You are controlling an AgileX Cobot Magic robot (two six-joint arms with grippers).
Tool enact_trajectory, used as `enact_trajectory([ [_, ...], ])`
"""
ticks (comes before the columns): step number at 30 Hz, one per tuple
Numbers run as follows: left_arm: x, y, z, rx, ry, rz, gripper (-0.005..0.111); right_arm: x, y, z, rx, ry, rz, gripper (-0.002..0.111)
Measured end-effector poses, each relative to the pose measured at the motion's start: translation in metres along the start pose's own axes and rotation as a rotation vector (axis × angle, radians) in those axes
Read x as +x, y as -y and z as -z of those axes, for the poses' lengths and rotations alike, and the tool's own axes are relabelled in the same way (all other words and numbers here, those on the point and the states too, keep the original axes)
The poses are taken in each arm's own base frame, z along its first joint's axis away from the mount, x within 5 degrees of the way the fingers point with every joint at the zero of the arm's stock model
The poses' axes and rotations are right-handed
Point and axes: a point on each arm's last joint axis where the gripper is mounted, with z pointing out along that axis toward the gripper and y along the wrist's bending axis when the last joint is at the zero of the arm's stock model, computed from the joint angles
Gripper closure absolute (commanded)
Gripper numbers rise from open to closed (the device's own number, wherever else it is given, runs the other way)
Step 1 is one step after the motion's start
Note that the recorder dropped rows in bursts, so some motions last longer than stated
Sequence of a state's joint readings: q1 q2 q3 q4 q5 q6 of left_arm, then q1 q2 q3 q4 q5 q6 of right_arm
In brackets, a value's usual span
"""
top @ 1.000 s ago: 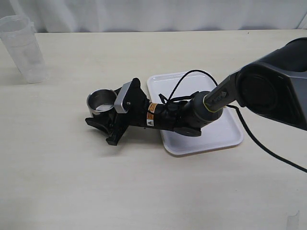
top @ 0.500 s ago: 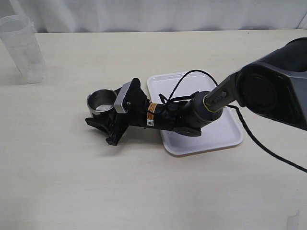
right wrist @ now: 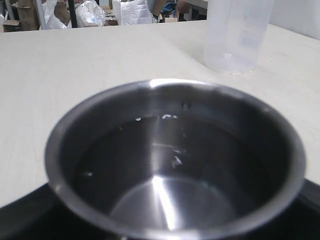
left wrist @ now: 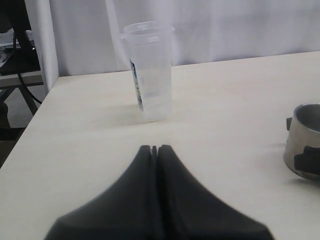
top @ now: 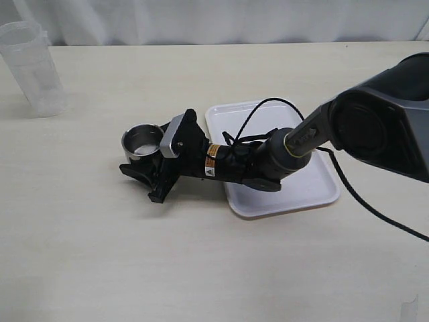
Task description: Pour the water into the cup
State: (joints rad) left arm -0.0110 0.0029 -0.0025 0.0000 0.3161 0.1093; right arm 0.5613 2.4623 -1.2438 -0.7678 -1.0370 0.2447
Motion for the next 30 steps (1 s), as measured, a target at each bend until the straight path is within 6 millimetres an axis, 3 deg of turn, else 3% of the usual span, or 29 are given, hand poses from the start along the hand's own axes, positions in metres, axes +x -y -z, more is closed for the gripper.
enact_trajectory([
  [30,0.0000,0.0000,0.0000,0.000,0.000,0.000,0.107,-0.0008,0.0040,0.0002,0.042,-0.006,-0.019,0.054],
])
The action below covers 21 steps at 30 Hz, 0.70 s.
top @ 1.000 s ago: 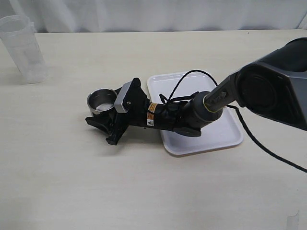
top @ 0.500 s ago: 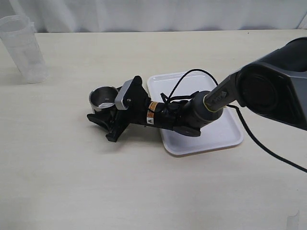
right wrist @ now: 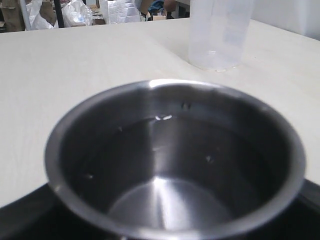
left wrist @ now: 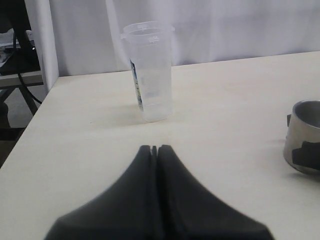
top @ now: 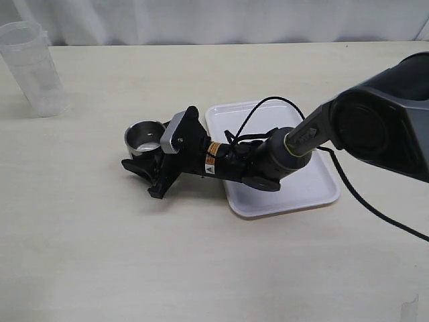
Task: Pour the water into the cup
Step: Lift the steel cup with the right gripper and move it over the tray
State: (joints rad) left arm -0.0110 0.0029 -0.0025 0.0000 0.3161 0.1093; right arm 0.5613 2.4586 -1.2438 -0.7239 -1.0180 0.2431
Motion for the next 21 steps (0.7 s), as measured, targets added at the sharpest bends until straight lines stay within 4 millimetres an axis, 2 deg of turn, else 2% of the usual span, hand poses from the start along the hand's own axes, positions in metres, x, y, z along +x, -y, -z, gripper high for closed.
enact_trajectory([
  [6,0.0000,0.0000,0.0000,0.000,0.000,0.000,0.107,0.0000,0.0000,0.0000,0.000,0.000,0.000,0.056],
  [14,0.0002,0.0000,0.0000,0.000,-0.002,0.000,0.107,0.0002,0.0001,0.0000,0.001,-0.002,0.000,0.096],
  [17,0.0003,0.0000,0.0000,0.000,-0.003,0.000,0.107,0.0002,0.0001,0.0000,0.001,-0.002,0.001,0.104],
  [21,0.0003,0.0000,0.0000,0.000,-0.003,0.000,0.107,-0.0033,0.0012,0.0002,0.006,-0.009,0.063,0.104],
])
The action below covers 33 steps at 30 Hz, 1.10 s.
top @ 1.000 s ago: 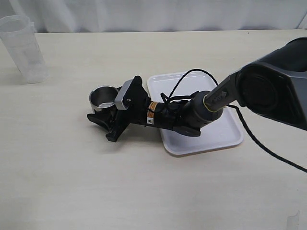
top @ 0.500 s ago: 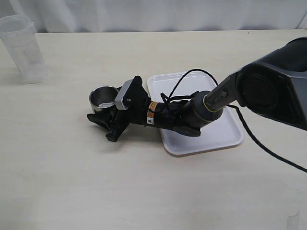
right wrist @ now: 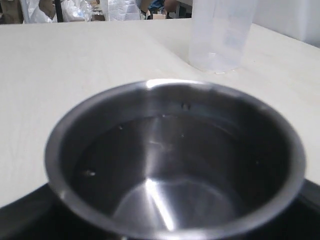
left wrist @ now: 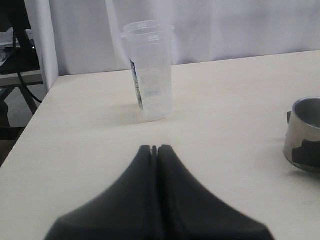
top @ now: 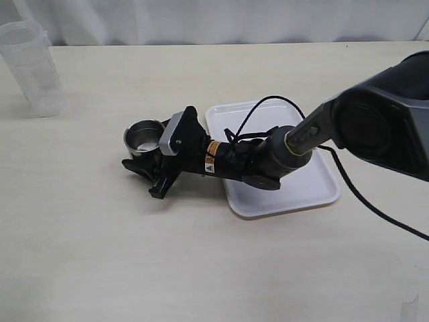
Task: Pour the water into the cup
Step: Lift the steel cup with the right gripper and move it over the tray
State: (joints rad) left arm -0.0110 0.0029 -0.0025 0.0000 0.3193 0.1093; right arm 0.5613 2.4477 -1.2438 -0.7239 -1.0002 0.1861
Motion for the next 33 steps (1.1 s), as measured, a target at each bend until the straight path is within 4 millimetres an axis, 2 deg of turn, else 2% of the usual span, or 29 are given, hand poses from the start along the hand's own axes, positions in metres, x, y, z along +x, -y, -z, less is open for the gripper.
enact_trajectory([
  [13,0.000,0.000,0.000,0.000,0.000,0.000,0.107,-0.013,0.005,0.001,0.027,-0.018,0.034,0.104],
  [21,0.000,0.000,0.000,0.000,0.000,0.000,0.107,-0.030,0.028,0.014,0.089,0.024,-0.003,0.104],
  [28,0.000,0.000,0.000,0.000,0.000,0.000,0.107,-0.035,0.051,0.041,0.161,0.026,-0.043,0.104],
  [33,0.000,0.000,0.000,0.000,0.000,0.000,0.107,-0.029,0.077,0.085,0.261,0.022,-0.066,0.104],
])
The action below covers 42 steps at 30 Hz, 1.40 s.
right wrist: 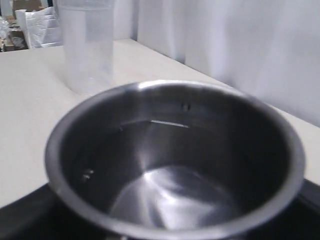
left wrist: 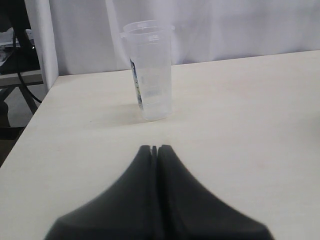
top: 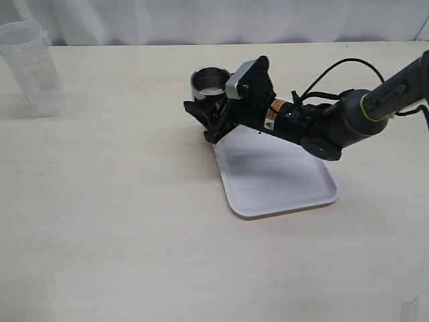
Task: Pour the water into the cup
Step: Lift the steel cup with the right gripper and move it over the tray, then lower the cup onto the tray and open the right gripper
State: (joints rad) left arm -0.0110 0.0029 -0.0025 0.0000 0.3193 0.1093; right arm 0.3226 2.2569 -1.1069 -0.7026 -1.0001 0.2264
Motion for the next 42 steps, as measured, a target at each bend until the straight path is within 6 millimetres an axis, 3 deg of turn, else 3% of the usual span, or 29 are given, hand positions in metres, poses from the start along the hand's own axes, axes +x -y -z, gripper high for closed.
enact_trajectory([
  [5,0.000,0.000,0.000,0.000,0.000,0.000,0.107,0.019,0.037,0.037,0.115,-0.034,-0.023,0.104],
  [10,0.000,0.000,0.000,0.000,0.000,0.000,0.107,0.030,0.058,0.059,0.173,-0.068,-0.029,0.104],
  [15,0.000,0.000,0.000,0.000,0.000,0.000,0.107,0.038,0.057,0.064,0.166,-0.085,-0.030,0.104],
  [21,0.000,0.000,0.000,0.000,0.000,0.000,0.107,0.063,0.052,0.063,0.149,-0.130,-0.032,0.104],
  [30,0.000,0.000,0.000,0.000,0.000,0.000,0.107,0.066,0.050,0.062,0.142,-0.111,-0.028,0.101],
  [32,0.000,0.000,0.000,0.000,0.000,0.000,0.107,0.066,0.050,0.062,0.142,-0.111,-0.028,0.093],
  [35,0.000,0.000,0.000,0.000,0.000,0.000,0.107,0.066,0.050,0.062,0.139,-0.107,-0.026,0.070],
  [39,0.000,0.000,0.000,0.000,0.000,0.000,0.107,0.066,0.049,0.062,0.133,-0.104,-0.024,0.024],
  [42,0.000,0.000,0.000,0.000,0.000,0.000,0.107,0.065,0.049,0.062,0.131,-0.098,-0.023,0.003],
])
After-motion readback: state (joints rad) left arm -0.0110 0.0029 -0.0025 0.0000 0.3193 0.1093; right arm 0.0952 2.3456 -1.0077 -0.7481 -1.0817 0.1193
